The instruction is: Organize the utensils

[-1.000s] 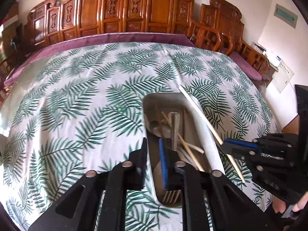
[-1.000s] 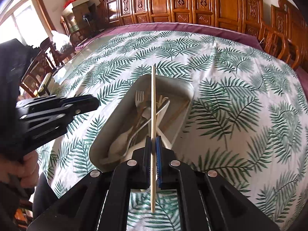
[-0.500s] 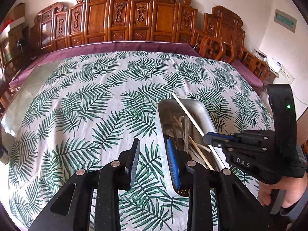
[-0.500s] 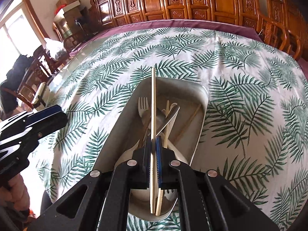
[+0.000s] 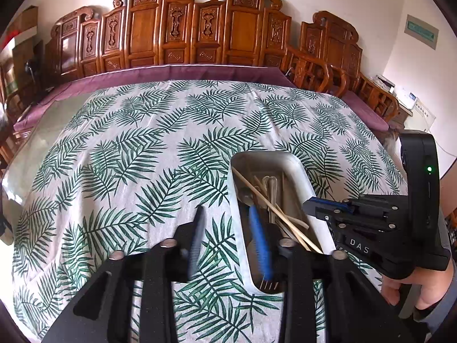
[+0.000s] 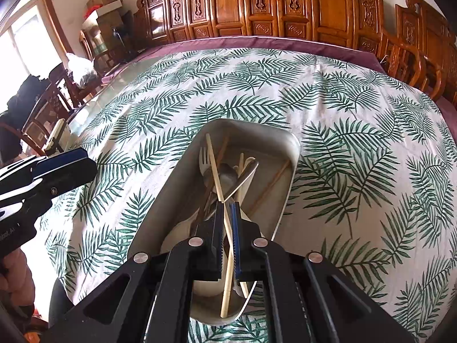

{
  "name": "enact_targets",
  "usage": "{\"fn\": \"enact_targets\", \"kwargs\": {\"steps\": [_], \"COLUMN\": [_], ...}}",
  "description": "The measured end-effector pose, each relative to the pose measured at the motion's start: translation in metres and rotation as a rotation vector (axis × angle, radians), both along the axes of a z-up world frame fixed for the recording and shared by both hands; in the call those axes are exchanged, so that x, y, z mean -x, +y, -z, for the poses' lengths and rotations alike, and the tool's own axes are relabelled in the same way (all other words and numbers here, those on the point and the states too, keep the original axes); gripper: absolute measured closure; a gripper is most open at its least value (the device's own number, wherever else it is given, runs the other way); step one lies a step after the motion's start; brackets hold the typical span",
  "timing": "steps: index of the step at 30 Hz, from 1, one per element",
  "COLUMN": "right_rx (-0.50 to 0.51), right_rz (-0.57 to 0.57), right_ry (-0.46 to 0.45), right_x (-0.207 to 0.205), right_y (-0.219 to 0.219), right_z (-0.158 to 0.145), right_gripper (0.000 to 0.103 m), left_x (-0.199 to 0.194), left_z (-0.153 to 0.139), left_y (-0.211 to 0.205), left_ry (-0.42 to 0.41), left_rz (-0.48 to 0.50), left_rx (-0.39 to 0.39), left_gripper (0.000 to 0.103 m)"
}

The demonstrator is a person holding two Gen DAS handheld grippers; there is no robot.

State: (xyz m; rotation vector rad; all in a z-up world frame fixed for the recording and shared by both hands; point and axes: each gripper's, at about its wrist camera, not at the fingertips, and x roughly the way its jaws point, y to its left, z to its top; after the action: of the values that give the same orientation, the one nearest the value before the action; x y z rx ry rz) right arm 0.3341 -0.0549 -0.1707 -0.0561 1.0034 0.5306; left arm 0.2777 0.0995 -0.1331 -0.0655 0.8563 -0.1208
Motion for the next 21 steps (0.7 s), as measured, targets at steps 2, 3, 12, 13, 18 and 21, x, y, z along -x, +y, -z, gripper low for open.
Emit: {"fn": "enact_targets", "kwargs": {"steps": [2, 3, 12, 13, 18, 21], "right_rx": [-0.004, -0.004, -0.027, -0.028, -0.012, 0.006], "right_rz": [0.004, 0.006, 0.038, 0.043, 0.077, 0.116], "right_ry": [-0.008, -0.013, -0.078, -0.088, -0.144, -0.176], "right_x": [0.003, 0.004, 0.030, 0.034, 0.058, 0.072], "right_y": [-0.004, -0.006, -0.035, -0.039, -0.063, -0.080], "right_z": [-0.004, -0.006, -0.035, -0.039, -0.058, -0.067], "right_gripper": [0.096, 0.096, 0.078, 0.073, 0.042, 0.015], "left_x": [0.002, 0.003, 0.020, 0.023, 0.037, 0.046], "left_z": [-0.002, -0.003, -0.024, -0.027, -0.040, -0.043], "left_y": [-0.004, -0.005, -0.021, -0.024, -0.035, -0.045], "left_ry": [-0.007, -0.009, -0.048, -0.053, -0.083, -0.083], "left_rz": [0.009, 0.011, 0.002, -0.001, -0.005, -0.013], "left_rx": [-0.001, -0.001, -0.029, -0.037, -0.065, -0.083], "left_gripper": [0.060, 0.059, 0.016, 0.014, 0.008, 0.008]}}
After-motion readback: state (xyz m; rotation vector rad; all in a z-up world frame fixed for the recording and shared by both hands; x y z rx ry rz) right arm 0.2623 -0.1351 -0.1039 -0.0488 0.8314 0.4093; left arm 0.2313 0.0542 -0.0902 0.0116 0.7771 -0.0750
